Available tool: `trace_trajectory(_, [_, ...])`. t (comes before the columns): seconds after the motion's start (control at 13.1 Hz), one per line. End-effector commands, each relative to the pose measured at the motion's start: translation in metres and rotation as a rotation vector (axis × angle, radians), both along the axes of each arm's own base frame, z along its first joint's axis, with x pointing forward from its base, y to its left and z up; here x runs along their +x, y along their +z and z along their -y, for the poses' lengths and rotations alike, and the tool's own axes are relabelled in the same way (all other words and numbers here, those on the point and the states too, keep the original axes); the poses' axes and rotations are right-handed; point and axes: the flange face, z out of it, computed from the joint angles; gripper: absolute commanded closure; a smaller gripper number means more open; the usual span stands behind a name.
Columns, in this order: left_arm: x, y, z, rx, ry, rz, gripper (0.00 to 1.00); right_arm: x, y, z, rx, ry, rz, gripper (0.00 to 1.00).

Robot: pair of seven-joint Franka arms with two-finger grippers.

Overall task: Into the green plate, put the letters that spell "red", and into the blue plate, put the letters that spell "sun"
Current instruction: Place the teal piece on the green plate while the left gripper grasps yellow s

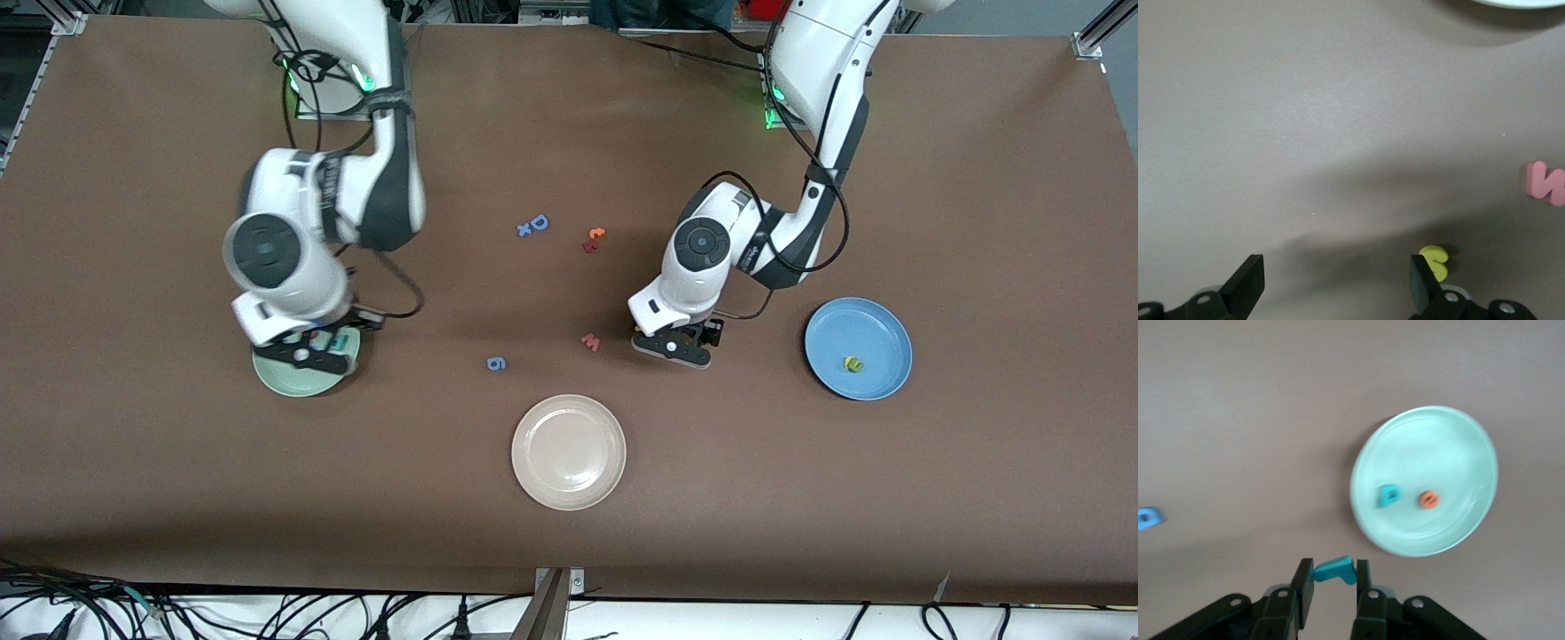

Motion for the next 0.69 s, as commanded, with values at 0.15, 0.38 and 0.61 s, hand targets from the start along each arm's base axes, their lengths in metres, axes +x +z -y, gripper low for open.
trace_trajectory(0.15, [-0.006,-0.023,0.017,0.033,0.032,-0.007,0.05,0.024,-0.041,0.115,0.181,0.059,-0.059,0.76])
trace_trajectory(0.38, [-0.013,-0.030,0.024,0.035,0.037,-0.012,0.05,0.033,-0.092,0.139,0.277,0.085,-0.055,0.76])
trace_trajectory(0.61, [-0.021,-0.028,0.038,0.016,0.021,-0.020,0.06,0.042,-0.127,0.141,0.196,0.101,-0.005,0.76])
